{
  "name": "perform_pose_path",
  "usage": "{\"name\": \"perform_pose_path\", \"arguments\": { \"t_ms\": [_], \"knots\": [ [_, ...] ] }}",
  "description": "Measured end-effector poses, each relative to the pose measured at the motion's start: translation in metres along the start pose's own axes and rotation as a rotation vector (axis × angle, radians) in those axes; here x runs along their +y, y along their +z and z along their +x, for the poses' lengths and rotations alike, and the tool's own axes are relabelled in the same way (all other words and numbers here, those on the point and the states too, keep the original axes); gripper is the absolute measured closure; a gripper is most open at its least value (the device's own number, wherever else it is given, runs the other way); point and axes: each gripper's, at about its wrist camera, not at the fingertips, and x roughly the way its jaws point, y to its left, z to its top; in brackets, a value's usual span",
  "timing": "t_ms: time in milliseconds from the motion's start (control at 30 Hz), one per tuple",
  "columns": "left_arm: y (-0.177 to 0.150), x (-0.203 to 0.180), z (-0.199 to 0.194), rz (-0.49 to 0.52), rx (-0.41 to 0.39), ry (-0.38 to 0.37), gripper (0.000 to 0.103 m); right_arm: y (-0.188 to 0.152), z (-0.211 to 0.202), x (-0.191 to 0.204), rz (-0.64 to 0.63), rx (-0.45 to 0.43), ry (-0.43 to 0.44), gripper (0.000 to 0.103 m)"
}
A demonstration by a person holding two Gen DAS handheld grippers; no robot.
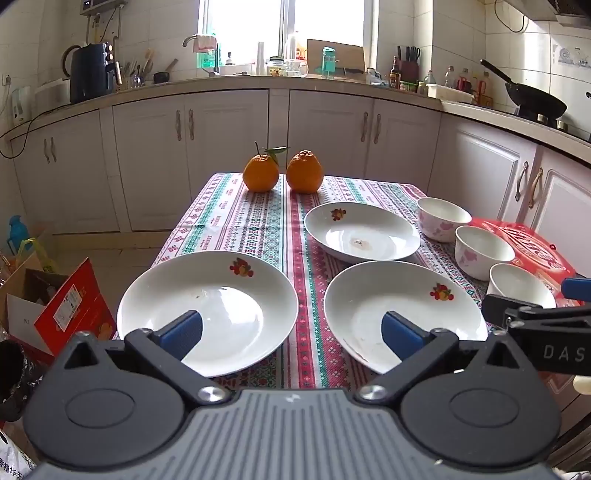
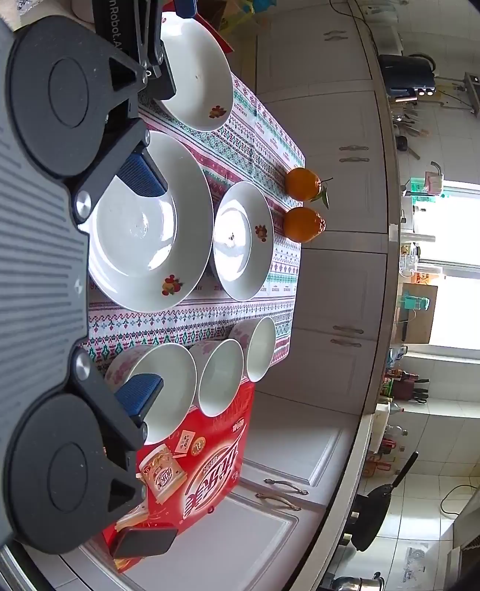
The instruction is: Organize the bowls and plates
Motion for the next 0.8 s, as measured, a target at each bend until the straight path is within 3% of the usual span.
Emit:
{"name": "perform_pose_path", "arguments": {
  "t_ms": [800],
  "knots": [
    [-0.0001, -0.0006, 0.0012, 0.006, 0.005, 0.003, 0.001, 0.0008, 0.0, 0.0001, 0.002, 0.005, -0.008, 0.0]
  ]
}}
